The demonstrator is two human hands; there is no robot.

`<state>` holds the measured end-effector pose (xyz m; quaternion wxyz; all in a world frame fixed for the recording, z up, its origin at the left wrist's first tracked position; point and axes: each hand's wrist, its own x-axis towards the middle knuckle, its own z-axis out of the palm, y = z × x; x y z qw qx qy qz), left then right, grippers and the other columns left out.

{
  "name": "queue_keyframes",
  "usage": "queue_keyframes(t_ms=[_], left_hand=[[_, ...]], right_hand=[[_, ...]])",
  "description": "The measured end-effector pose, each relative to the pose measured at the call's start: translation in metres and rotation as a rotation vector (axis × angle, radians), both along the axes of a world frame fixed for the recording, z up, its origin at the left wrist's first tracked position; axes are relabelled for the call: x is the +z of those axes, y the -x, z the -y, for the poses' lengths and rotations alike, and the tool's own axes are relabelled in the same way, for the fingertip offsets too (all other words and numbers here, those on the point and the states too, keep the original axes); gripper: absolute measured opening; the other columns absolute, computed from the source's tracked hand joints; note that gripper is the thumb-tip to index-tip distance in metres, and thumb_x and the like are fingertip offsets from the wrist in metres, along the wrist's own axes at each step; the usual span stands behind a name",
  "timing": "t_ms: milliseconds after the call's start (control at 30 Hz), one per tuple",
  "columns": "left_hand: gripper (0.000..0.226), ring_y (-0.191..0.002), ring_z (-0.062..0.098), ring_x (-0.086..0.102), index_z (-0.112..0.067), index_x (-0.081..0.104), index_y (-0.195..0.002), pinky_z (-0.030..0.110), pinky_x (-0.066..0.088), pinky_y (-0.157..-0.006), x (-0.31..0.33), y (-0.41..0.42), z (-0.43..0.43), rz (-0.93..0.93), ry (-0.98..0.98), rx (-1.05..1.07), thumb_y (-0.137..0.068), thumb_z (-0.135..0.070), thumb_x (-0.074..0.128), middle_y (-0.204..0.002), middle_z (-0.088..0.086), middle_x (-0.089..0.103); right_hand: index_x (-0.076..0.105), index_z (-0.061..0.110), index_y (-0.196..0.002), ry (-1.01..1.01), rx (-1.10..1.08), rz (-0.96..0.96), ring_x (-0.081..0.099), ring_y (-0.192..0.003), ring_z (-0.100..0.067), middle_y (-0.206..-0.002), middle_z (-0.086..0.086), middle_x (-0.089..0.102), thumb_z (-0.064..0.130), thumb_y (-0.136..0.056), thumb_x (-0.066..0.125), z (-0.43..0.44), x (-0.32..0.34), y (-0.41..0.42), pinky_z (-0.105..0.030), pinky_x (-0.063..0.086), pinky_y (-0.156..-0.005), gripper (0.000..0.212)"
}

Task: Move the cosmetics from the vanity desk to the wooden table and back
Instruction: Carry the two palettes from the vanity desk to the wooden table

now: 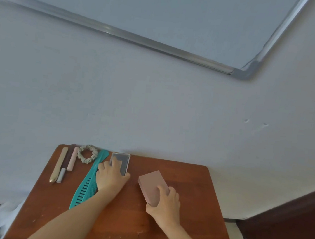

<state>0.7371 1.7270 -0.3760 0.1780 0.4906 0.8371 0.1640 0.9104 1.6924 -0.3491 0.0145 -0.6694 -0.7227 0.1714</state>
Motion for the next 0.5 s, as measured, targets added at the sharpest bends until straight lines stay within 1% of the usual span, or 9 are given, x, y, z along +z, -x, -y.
queue_keyframes(t_ms=[233,333,500], left_hand=[[0.073,-0.118,0.030,0.037,-0.014,0.023,-0.136,0.039,0.035,-0.098,-0.015,-0.001,-0.017,-0.042,0.002,0.048,-0.079,-0.047,0.056,-0.129,0.014,0.043],[0.067,-0.119,0.031,0.036,-0.014,0.027,-0.133,0.039,0.033,-0.098,-0.017,-0.002,-0.018,-0.075,-0.002,0.078,-0.080,-0.046,0.054,-0.130,0.015,0.042],[0.059,-0.117,0.026,0.038,-0.017,0.035,-0.127,0.036,0.033,-0.094,-0.016,0.000,-0.015,-0.162,0.033,0.062,-0.083,-0.054,0.046,-0.129,0.009,0.044]], right_hand=[[0.029,0.028,-0.135,-0.001,0.027,-0.032,0.030,-0.122,-0.021,-0.134,-0.003,0.030,0.045,-0.080,0.057,-0.020,-0.012,0.007,-0.028,0.029,-0.101,0.064],[0.029,0.028,-0.135,-0.005,0.014,-0.050,0.030,-0.123,-0.021,-0.135,-0.003,0.029,0.046,-0.081,0.057,-0.028,-0.017,0.012,-0.028,0.029,-0.101,0.063],[0.028,0.027,-0.136,0.003,-0.024,-0.081,0.031,-0.122,-0.021,-0.135,-0.005,0.029,0.048,-0.081,0.057,-0.037,-0.025,0.026,-0.028,0.030,-0.101,0.066]])
